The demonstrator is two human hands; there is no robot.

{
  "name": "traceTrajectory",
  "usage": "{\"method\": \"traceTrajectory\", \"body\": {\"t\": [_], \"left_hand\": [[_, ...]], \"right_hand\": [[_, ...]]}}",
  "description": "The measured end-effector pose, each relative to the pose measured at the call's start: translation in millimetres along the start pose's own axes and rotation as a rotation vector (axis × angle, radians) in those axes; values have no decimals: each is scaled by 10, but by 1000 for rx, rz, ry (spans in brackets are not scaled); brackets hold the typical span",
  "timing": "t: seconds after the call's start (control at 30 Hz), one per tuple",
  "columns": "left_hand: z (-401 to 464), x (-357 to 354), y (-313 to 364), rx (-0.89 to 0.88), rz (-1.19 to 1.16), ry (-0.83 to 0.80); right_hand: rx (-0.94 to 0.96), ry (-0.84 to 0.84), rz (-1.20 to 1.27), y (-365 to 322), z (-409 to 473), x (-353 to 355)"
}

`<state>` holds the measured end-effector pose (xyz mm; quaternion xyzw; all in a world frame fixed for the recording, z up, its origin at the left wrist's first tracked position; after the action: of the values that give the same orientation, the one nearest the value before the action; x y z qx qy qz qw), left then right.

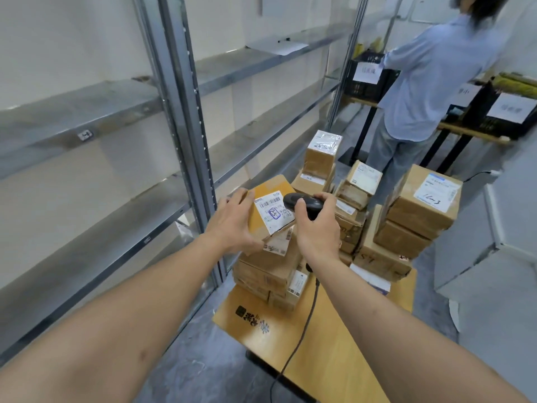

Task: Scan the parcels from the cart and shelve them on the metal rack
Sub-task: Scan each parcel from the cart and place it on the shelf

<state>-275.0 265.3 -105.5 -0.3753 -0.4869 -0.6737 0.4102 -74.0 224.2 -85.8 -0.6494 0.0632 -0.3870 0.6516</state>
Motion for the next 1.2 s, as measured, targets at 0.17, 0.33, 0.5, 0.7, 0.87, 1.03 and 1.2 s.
{"method": "traceTrajectory", "body": {"t": [0.17,0.33,0.5,0.7,0.87,1.03,1.2], "left_hand": [[24,253,-118,-97,32,64],[-24,439,-217,-154,70,116],[-81,518,-300,-166,89,138],[-183,543,-439,-132,118,134],[-262,583,-624,-32,92,150],[-354,692,-903,150,111,184],[-497,791,-1292,305,130,164]], "right_hand": [[144,-67,0,-205,-113,-42],[224,-95,-16,-373,-250,-107],[243,-122,-21,-448,-326,-141],[230,-119,5,-510,-430,-205],[226,-131,21,-577,-565,-305],[222,-154,50,-707,-787,-509],[216,-174,80,-836,-1116,-889]]}}
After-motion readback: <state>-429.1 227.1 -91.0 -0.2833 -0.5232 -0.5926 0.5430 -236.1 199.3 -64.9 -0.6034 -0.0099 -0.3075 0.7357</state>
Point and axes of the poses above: each hand's wrist, its own z-axis towards the middle knuckle, its own x-axis out of the back of the hand, y = z × x, the point moved 7 cm from there along z, towards the middle knuckle, and after that the axes turned 15 degrees about y, right-handed, at the moved point
